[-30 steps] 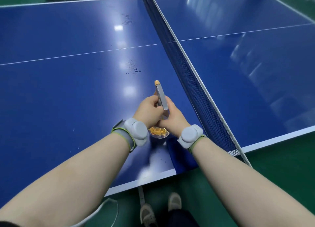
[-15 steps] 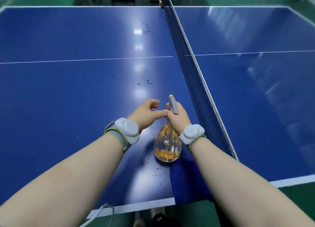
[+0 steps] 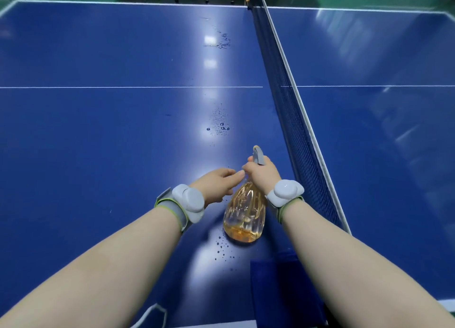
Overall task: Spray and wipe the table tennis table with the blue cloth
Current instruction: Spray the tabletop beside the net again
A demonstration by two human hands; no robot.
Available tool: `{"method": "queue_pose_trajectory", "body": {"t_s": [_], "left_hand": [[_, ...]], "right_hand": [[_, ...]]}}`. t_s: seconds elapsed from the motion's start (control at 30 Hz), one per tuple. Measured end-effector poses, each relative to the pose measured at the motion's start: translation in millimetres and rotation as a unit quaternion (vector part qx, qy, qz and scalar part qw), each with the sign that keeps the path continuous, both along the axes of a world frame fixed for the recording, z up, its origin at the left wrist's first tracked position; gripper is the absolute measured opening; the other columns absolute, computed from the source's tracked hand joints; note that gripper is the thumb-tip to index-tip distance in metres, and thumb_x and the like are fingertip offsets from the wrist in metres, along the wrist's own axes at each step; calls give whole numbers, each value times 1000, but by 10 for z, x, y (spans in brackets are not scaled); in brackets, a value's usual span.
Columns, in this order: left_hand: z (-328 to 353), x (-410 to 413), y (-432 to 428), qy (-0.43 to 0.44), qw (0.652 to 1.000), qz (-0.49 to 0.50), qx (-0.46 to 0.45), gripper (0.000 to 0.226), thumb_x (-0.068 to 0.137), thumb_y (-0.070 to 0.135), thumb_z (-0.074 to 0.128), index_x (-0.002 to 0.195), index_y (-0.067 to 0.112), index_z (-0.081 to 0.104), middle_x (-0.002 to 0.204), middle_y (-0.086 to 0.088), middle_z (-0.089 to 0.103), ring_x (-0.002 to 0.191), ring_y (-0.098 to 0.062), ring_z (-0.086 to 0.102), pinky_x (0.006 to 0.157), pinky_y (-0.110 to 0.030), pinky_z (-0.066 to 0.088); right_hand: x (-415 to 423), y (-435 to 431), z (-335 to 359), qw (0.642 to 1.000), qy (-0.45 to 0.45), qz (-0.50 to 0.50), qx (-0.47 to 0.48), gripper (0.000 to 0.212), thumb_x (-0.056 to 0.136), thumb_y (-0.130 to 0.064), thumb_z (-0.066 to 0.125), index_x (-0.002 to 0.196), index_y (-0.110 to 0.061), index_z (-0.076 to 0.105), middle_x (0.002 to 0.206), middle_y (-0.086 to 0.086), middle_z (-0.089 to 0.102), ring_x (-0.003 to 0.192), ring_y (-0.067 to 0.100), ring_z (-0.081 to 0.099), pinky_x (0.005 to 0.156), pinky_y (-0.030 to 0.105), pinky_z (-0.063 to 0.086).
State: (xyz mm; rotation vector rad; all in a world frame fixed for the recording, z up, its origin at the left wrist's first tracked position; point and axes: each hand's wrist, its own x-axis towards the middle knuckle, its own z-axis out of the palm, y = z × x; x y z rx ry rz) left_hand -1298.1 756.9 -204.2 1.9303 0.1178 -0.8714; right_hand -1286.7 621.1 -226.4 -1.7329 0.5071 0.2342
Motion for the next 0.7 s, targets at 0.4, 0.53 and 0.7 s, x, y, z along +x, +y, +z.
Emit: {"method": "queue_pose_trajectory", "body": {"t_s": [0.4,0.53,0.7], "left_hand": [[-7,36,1109,36,997,62,-21,78,77,80,34,116,16,55,113,-4,67,102,-24,63,100,-44,47],[-67,-13,1549,55,997,45,-17,84,75,82,32,122,16,53,112,-4,68,99,-23,64,101,-46,46],[-106,-127,2006,73,995,48,-43,82,78,80,30,116,15,62,109,-9,71,91,-23,65,102,-46,46]], "right_hand": [[57,1267,29,998,-10,63,0,14,87,-6,53,80,-18,49,74,1,49,70,22,45,71,35,42],[-4,1650,50,996,6,82,43,16,93,-9,55,107,-15,56,87,-1,55,70,16,52,65,26,43],[-103,2139,113,994,20,61,86,17,89,-1,54,100,-14,58,86,5,56,66,16,53,54,19,46]]}}
